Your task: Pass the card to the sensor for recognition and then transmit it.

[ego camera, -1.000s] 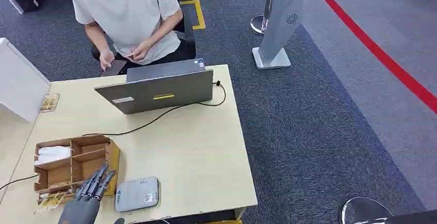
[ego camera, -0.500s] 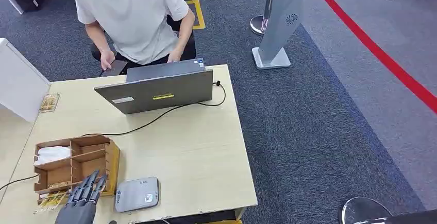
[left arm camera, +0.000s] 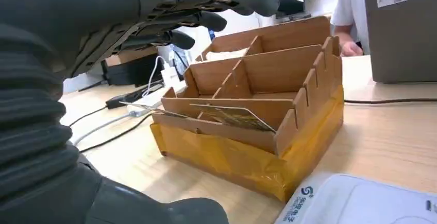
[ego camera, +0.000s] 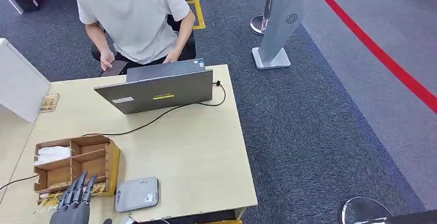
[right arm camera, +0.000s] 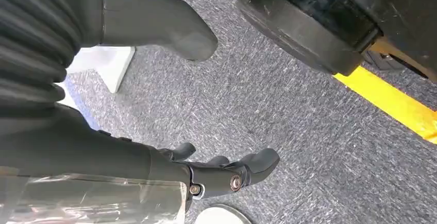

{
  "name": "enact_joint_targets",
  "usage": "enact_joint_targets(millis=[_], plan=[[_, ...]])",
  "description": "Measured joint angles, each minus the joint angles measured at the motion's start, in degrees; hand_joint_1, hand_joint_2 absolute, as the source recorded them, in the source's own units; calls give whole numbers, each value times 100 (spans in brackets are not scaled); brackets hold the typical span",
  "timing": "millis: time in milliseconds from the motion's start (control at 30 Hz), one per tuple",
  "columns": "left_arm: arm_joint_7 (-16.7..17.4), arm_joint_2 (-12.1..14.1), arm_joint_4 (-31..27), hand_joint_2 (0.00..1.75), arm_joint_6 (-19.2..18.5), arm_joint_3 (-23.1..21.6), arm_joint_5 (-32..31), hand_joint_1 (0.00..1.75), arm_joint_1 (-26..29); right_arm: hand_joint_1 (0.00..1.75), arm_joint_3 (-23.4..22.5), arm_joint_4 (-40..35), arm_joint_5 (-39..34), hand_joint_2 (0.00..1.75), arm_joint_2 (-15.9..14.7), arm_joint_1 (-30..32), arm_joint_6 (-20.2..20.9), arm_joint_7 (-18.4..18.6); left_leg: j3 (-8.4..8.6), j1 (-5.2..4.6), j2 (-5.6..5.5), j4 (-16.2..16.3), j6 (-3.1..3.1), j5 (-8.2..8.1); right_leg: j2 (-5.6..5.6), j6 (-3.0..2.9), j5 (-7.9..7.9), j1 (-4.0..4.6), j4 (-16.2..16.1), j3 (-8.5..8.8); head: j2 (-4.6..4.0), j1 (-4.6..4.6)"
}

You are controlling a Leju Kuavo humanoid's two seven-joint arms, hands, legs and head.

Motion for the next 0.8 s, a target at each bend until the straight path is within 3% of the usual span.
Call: enact_joint_targets(millis=[233, 367, 567, 800], plan=[[133, -146, 68, 175, 31, 188, -157, 0, 57, 0, 0, 0, 11, 175, 0, -8, -2, 2, 0, 0, -1, 0, 0, 0, -2, 0, 0, 0, 0, 1, 0, 0], [166, -277, 216, 175, 275, 445, -301, 0, 100, 0, 0, 7, 9, 175, 0, -33, 2, -24, 0, 0, -1, 0, 0, 0, -2, 0, 0, 0, 0, 1, 0, 0], [-89, -525, 568, 175, 594, 880, -465, 0, 121, 0, 2, 35, 2, 175, 0, -87, 11, -120, 0, 0, -1, 0, 0, 0, -2, 0, 0, 0, 0, 1, 0, 2], [-273, -745, 832, 175, 677, 1160, -540, 0, 131, 0, 35, 68, 2, 175, 0, -121, 24, -161, 0, 0, -1, 0, 0, 0, -2, 0, 0, 0, 0, 1, 0, 0]])
